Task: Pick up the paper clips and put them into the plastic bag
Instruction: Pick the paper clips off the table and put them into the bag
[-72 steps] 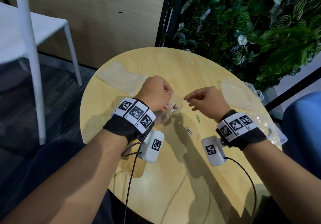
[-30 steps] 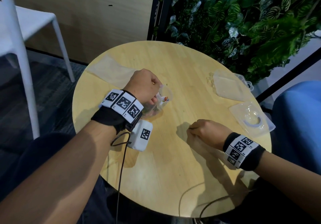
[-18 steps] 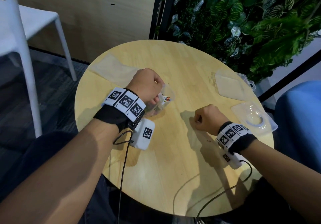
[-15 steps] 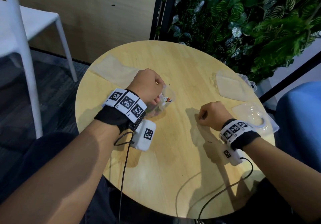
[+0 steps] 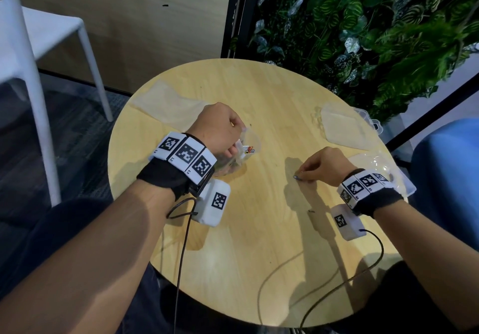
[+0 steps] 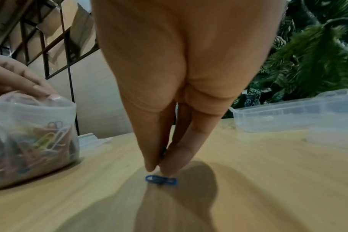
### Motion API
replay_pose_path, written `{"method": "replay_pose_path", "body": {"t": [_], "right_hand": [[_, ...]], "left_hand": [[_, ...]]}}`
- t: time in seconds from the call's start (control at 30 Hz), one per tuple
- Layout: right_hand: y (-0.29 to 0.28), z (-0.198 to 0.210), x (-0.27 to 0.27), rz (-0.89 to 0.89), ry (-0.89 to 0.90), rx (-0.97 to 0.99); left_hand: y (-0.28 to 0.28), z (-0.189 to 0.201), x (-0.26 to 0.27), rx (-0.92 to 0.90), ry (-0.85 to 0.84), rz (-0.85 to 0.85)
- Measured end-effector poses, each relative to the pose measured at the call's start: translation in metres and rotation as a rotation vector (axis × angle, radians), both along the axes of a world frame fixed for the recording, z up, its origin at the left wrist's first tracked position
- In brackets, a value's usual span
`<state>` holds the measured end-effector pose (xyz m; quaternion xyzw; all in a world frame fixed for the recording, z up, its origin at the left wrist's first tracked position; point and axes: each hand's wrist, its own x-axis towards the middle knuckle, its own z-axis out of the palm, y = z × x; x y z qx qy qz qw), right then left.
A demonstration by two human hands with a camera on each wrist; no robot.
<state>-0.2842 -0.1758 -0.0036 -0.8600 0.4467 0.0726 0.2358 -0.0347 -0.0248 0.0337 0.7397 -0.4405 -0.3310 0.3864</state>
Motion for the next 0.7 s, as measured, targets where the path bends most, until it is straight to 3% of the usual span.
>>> {"method": "replay_pose_path", "body": {"t": [0.3,0.53,0.6,0.7], "right_hand": [[-0.001,-0.006,0.01,0.012,0.112,0.036],[0.003,0.0,0.018,0.167,0.281,-0.006],[0.008,0.009,0.022,0.137,0.164,0.007],[0.027,0.036,0.042,-0.063,-0.393,0.239]], "left_hand": [[0.001,0.001,0.001,0.021,0.02,0.011],[0.002,0.001,0.002,0.017,0.029,-0.004],[0.001,0.0,0.001,0.01,0.028,-0.013],[0.0,0.001,-0.001,-0.008,0.03,-0.013]]}}
